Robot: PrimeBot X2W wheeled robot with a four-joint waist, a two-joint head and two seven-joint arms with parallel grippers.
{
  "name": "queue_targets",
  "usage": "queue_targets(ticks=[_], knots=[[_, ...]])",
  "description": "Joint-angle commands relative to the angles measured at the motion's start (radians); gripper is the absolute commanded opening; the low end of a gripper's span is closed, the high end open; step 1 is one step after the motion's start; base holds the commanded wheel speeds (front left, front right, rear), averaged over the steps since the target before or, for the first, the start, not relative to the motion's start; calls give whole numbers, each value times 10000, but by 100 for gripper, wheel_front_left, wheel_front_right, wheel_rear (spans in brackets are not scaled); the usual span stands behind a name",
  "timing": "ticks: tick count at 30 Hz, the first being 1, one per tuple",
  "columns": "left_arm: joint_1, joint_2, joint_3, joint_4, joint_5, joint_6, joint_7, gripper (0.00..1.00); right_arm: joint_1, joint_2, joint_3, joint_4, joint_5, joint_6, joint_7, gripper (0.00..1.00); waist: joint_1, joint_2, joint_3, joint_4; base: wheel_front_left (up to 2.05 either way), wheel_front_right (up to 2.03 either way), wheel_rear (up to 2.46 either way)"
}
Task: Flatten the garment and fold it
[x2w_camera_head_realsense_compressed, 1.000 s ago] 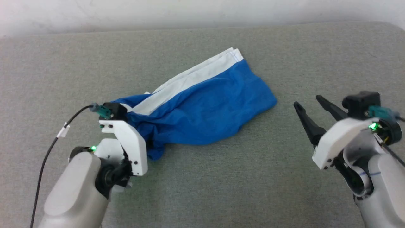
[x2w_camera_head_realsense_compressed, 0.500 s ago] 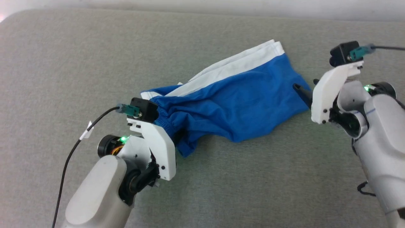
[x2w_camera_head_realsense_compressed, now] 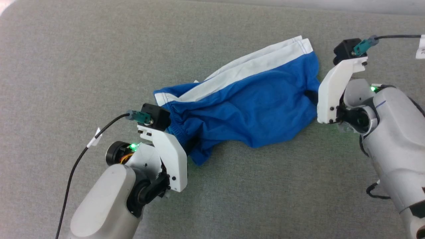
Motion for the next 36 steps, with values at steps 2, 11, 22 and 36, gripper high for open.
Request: queue_targets(ticks=[2, 11, 22, 36], knots=[[147, 101, -63, 5, -44, -155, 39, 0, 699, 70, 442, 23, 202, 6, -398, 0, -1, 1, -318, -167, 0, 0, 0], [704, 713, 136, -651, -123, -44, 178, 0, 2039, -858, 683, -2220, 1174, 6, -2261, 0, -1, 1, -1390, -785, 0, 0, 0], [2224, 1416, 58, -1708, -549, 283, 1052, 0, 6593, -757, -1308, -5425, 471, 6, -2615, 0, -1, 1, -2153, -1776, 0, 0, 0], [3170, 947, 237, -1355, -201, 1042, -373, 100, 9011, 1407, -3247, -7567, -1782, 6, -4073, 100, -1, 1, -2393, -1815, 0, 0, 0]])
